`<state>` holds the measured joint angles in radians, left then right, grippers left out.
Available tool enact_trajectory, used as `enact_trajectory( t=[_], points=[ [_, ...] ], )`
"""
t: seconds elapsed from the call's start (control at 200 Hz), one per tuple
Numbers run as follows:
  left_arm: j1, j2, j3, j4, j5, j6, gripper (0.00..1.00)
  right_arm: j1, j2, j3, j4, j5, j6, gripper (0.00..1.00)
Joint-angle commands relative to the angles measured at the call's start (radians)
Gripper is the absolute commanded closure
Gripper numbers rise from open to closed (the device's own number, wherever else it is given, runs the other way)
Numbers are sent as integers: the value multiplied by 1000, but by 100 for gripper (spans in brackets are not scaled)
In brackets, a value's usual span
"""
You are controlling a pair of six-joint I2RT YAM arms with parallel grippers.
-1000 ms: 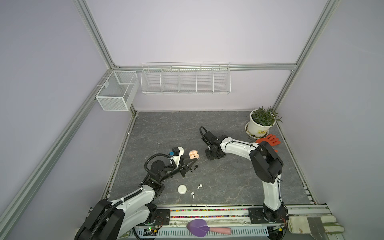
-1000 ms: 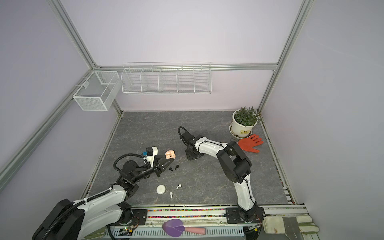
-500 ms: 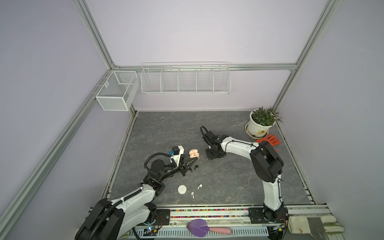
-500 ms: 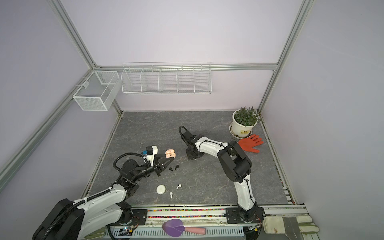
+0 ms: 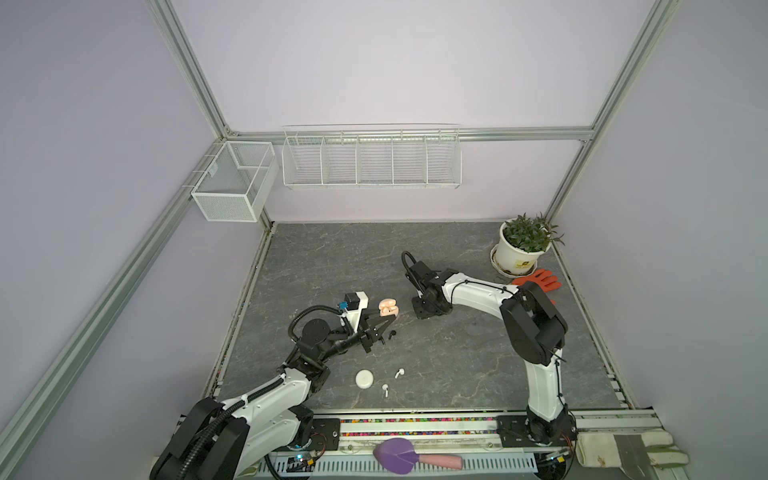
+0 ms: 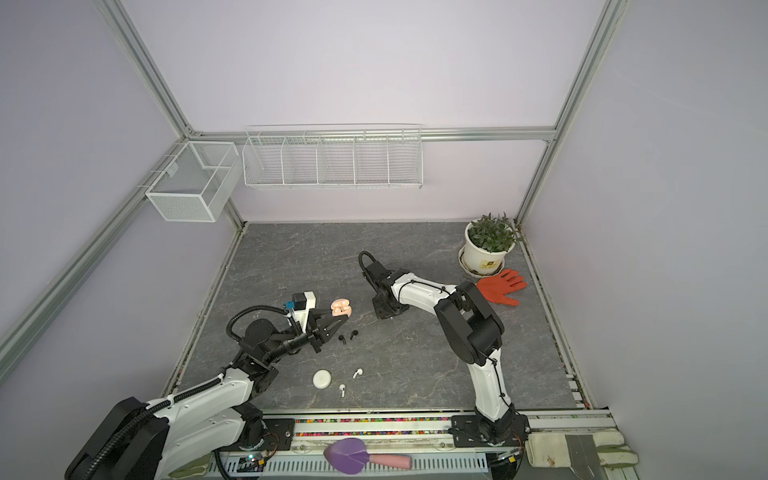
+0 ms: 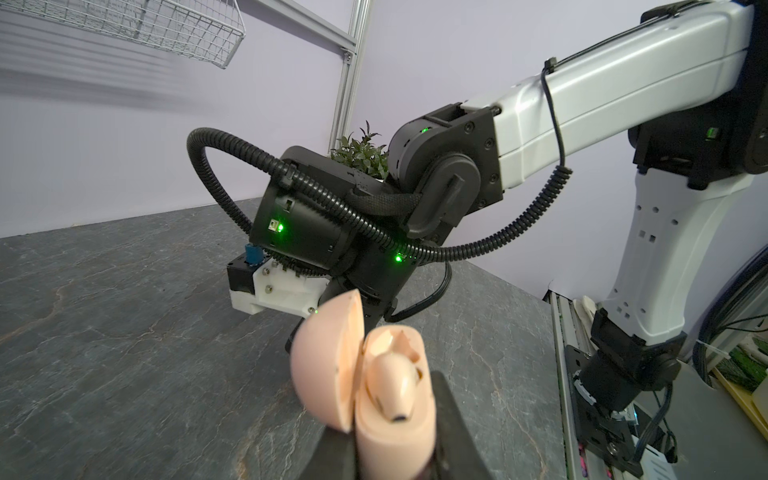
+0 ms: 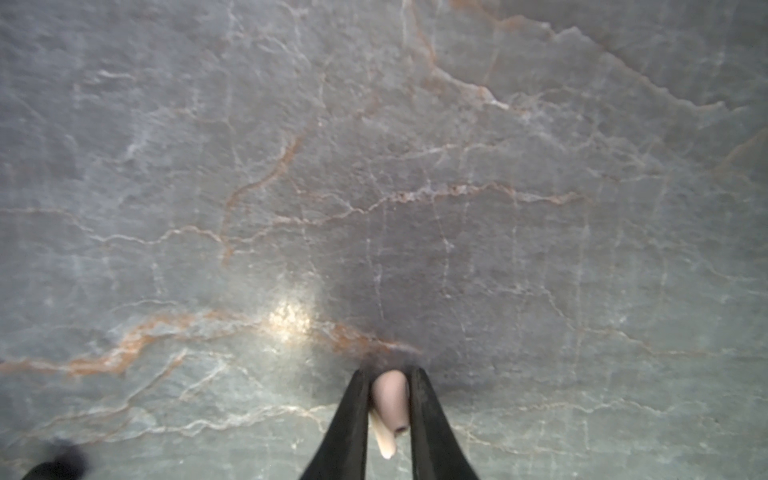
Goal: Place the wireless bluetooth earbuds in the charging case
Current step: 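Hold the second pink earbud in the right gripper above the table, then lift the earbud with the right gripper and swing it toward the open case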
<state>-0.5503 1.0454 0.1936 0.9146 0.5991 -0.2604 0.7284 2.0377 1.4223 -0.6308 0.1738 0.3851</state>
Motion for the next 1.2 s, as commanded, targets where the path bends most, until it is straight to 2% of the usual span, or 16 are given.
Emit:
enact_trajectory(
  t=[0.0, 0.615, 0.91, 1.194],
  points=[
    [0, -4, 28, 10, 8, -1, 100, -7, 29, -22, 4, -13, 2, 81],
    [0, 38, 49, 59, 29, -35, 100, -22, -92, -102, 114, -36, -6, 87],
    [0, 33, 80, 79, 18, -57, 100, -52, -289, -180, 287, -154, -41, 90],
    [-1, 90, 131, 195, 26, -120, 100, -60, -511, -211, 434, -252, -51, 93]
  ],
)
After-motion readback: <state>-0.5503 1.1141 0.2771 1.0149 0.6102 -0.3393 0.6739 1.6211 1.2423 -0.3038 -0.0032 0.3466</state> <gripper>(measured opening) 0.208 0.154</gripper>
